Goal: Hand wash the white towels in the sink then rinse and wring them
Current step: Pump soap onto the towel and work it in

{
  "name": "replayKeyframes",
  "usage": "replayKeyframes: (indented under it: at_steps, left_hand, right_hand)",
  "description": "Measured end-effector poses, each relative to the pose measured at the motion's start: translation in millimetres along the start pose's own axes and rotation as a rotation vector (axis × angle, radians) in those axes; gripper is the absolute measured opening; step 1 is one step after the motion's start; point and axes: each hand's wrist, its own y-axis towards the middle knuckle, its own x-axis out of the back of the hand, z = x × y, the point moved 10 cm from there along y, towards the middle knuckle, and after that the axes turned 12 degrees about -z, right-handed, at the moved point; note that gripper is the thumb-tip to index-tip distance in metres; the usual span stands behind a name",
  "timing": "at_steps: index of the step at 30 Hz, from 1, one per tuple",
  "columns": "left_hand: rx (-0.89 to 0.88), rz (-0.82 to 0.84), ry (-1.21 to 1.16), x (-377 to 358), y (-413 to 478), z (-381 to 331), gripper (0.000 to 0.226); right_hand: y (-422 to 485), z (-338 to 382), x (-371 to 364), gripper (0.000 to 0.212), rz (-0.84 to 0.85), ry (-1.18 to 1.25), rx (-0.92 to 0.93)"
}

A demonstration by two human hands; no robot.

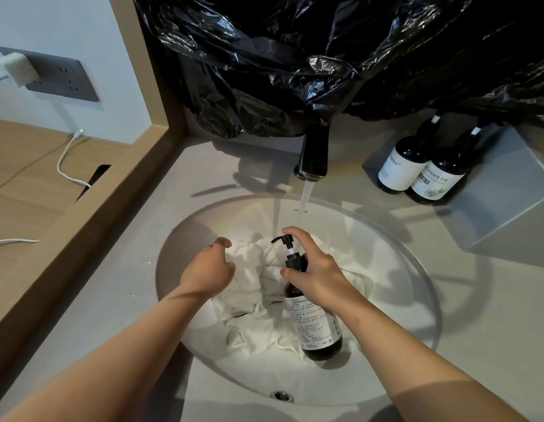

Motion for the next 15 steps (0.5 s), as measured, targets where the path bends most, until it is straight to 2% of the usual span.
replayKeyframes:
  at_steps: [2, 7, 12, 15]
  left_hand:
    - [-0.001, -0.001, -0.005, 0.3, -0.4, 0.3, 0.047]
    - [0.004, 0.001, -0.013, 0.7, -0.4, 1.5, 0.046]
    - [-0.010, 0.008, -0.025, 0.5, -1.6, -1.0, 0.045]
    - [-0.052, 0.018, -0.029, 0.0, -3.3, -5.6, 0.044]
  right_hand:
    - [0.7, 0.7, -0.7, 0.053, 0.003, 0.005, 0.009]
    - [4.1, -2.6, 4.5, 0.040, -0.044, -0.020, 0.014]
    - [-0.2, 0.9, 1.0, 0.057, 0.008, -0.016, 0.029]
    - [1.6, -0.5, 2.3, 0.043, -0.019, -0.054, 0.034]
